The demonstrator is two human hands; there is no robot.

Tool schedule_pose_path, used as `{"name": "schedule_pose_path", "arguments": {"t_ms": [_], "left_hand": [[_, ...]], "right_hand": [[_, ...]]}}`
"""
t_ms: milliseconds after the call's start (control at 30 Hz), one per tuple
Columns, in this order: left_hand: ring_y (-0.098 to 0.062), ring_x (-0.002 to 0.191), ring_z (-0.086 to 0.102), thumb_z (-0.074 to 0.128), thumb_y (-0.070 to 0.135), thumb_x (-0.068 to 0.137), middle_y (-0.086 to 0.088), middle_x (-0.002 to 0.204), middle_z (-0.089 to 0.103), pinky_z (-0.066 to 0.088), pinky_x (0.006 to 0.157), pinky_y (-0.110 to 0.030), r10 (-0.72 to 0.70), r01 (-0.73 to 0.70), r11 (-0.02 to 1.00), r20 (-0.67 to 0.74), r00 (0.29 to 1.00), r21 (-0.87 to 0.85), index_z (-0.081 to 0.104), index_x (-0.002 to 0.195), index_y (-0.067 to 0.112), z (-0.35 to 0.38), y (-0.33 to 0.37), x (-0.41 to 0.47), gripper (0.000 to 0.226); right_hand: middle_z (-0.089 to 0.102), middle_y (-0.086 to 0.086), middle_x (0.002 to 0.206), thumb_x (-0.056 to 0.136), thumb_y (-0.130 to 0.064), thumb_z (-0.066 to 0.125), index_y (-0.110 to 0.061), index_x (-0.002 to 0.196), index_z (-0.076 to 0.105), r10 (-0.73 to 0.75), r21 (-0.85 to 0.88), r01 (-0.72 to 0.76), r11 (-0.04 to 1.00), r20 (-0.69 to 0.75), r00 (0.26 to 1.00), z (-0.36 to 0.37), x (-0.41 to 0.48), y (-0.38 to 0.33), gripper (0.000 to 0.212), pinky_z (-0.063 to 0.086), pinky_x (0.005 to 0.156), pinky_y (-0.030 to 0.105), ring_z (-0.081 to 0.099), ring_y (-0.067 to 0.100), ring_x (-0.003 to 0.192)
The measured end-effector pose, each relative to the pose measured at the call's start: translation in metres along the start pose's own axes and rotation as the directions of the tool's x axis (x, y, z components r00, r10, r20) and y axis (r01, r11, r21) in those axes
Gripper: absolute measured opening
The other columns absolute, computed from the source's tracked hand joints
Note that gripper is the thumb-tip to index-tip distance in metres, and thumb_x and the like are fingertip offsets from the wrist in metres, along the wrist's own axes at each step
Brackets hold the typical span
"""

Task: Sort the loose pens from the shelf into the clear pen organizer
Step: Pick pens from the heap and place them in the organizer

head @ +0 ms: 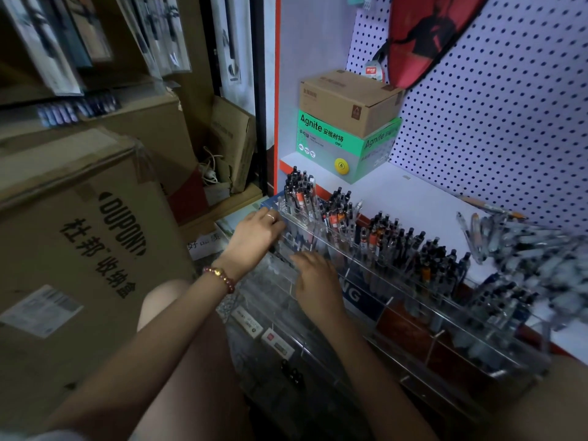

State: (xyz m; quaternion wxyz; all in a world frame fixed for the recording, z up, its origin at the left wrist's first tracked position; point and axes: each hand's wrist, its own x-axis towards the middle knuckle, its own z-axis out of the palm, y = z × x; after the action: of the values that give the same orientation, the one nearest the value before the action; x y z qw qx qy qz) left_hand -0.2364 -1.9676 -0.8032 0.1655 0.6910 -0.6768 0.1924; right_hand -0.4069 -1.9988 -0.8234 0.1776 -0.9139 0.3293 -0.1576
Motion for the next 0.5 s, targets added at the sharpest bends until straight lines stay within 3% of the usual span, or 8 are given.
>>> {"name": "schedule_pose_path", "arguments": {"t_ms": [133,200,333,433,500], "left_hand": [[-0.028,0.084,0.061,0.072,0.012,0.080,-0.008,0.089,0.063,0.050,0.068,-0.036,0.060,-0.059,0.989,0.002,0.998,-0.138,0.067,0.087,0.008,-0.002,-0.016,-0.002,0.009],[-0.023,0.083,0.062,0.064,0.018,0.087,-0.005,0.090,0.064,0.052,0.070,-0.033,-0.010,0.004,0.944,-0.017,1.000,-0.330,0.068,0.086,0.007,-0.005,-0.017,-0.001,0.012],[-0.016,0.074,0.065,0.073,0.009,0.081,-0.003,0.087,0.069,0.052,0.072,-0.025,-0.219,0.149,0.785,-0.044,0.975,-0.601,0.073,0.084,0.005,-0.006,-0.008,-0.002,0.005],[-0.011,0.069,0.062,0.076,0.009,0.077,-0.002,0.083,0.069,0.051,0.069,-0.022,-0.411,0.276,0.655,-0.026,0.911,-0.703,0.073,0.083,0.008,-0.001,-0.002,-0.004,0.006],[-0.009,0.068,0.059,0.078,0.009,0.074,-0.001,0.079,0.069,0.048,0.067,-0.017,-0.453,0.293,0.643,-0.044,0.890,-0.707,0.073,0.081,0.010,0.002,0.002,-0.005,0.008]], "right_hand": [[0.046,-0.003,0.143,0.091,-0.005,0.049,-0.017,0.138,0.047,-0.018,0.028,0.017,0.999,0.032,0.999,-0.004,-0.011,0.010,0.048,0.025,0.114,0.035,0.034,0.016,0.135],[0.045,-0.004,0.143,0.091,-0.004,0.048,-0.018,0.137,0.048,-0.032,0.042,0.031,0.999,0.035,0.999,-0.004,-0.013,0.011,0.048,0.023,0.115,0.033,0.034,0.015,0.135],[0.045,-0.006,0.142,0.091,-0.003,0.047,-0.019,0.135,0.049,-0.035,0.079,0.033,0.996,0.032,0.999,-0.002,-0.016,0.013,0.047,0.023,0.114,0.030,0.035,0.013,0.134],[0.045,-0.007,0.141,0.091,-0.003,0.046,-0.019,0.134,0.049,-0.030,0.095,0.026,0.995,0.036,0.999,-0.003,-0.015,0.013,0.047,0.023,0.112,0.029,0.036,0.012,0.133],[0.045,-0.008,0.141,0.090,-0.003,0.045,-0.020,0.133,0.049,-0.032,0.094,0.029,0.995,0.030,0.999,-0.002,-0.015,0.013,0.046,0.024,0.111,0.029,0.036,0.011,0.132]]}}
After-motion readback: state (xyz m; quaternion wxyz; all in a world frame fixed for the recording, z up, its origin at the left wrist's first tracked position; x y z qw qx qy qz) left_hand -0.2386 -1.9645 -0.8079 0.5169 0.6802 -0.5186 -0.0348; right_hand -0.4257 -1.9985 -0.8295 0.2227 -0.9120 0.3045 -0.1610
